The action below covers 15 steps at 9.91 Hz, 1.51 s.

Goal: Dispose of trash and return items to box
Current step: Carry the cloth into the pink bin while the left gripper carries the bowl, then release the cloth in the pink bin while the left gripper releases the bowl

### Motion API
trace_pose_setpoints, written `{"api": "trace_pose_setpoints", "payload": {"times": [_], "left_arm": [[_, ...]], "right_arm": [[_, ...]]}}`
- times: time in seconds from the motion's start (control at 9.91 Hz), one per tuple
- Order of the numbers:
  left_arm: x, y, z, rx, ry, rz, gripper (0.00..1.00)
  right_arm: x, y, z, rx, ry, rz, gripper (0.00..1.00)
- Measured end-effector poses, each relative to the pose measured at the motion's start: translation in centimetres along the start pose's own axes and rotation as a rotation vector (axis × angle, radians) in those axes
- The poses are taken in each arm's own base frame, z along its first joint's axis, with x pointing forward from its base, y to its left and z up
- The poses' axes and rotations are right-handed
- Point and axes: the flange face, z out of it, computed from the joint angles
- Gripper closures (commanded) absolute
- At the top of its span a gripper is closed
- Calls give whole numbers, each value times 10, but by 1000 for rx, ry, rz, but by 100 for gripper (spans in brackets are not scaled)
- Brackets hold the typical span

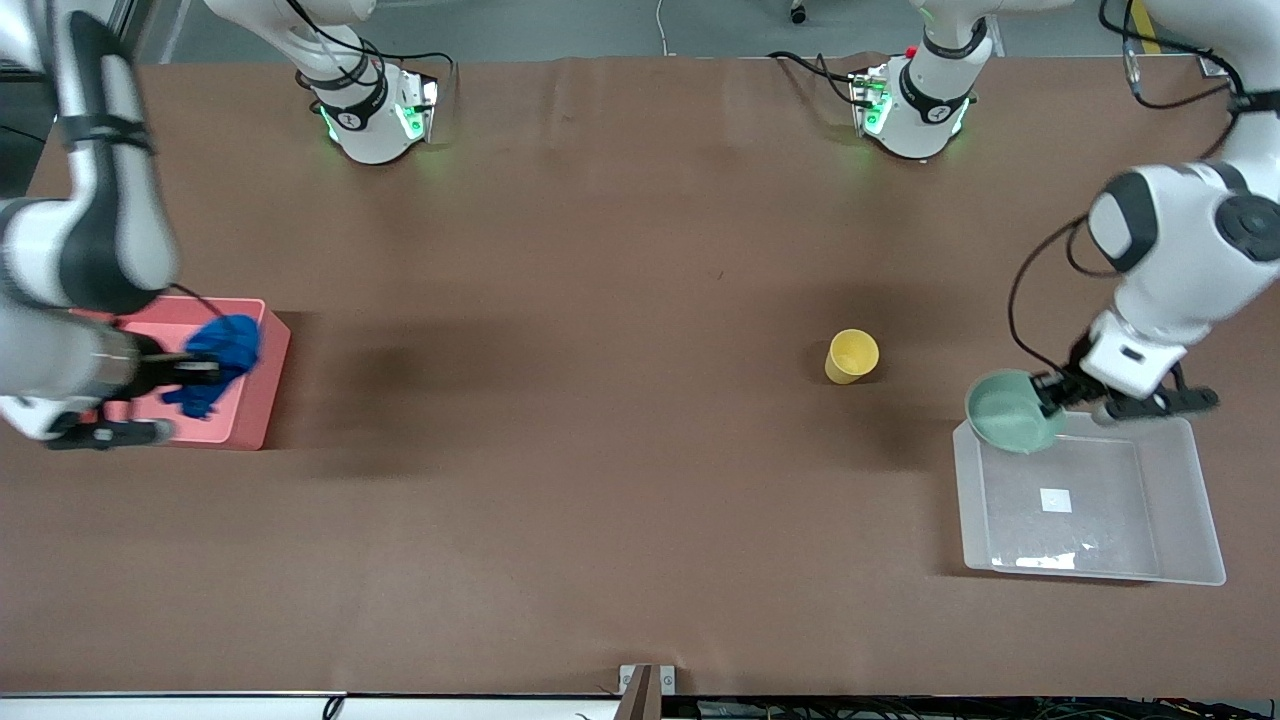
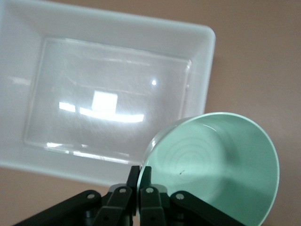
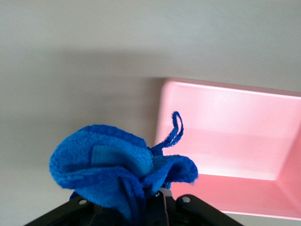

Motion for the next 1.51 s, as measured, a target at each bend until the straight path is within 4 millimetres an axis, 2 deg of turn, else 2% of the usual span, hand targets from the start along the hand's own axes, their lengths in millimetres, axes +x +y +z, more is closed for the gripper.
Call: {"api": "trace_pose_setpoints", "payload": {"times": [0.1, 0.2, 0.3, 0.4, 0.61, 0.71, 0.81, 0.91, 1.01, 1.11, 1.21, 1.31, 1.41, 1.51], "left_arm": [[26, -12, 10, -15, -14, 10, 100], [45, -31, 24, -39, -16, 26, 100], [55, -53, 43, -60, -20, 39, 100], [58, -74, 64, -74, -29, 48, 99], [47, -99, 110, -102, -73, 51, 95], [40, -105, 134, -110, -102, 43, 89], [35, -107, 151, -112, -122, 37, 79], [34, -106, 158, -111, -127, 39, 54], [35, -102, 159, -111, -123, 44, 14], [40, -101, 155, -109, -109, 50, 3], [49, -101, 141, -106, -78, 65, 0], [63, -98, 114, -106, -31, 84, 0], [72, -92, 76, -113, -8, 107, 0], [73, -82, 35, -121, -20, 131, 0]], "right_arm": [[-11, 49, 21, -2, 15, -24, 97], [-21, 82, 50, -5, 35, -43, 97], [-28, 100, 81, -7, 55, -56, 96], [-35, 107, 109, -9, 68, -64, 96], [-41, 102, 153, -13, 87, -73, 93], [-42, 99, 169, -15, 93, -77, 81], [-41, 98, 181, -14, 92, -77, 64], [-40, 100, 190, -15, 92, -87, 10], [-39, 101, 195, -17, 94, -106, 0], [-38, 102, 195, -20, 98, -122, 0], [-34, 101, 189, -27, 112, -132, 0], [-26, 99, 173, -40, 138, -142, 0], [-18, 94, 146, -49, 154, -138, 0], [-12, 83, 111, -49, 156, -105, 0]]}}
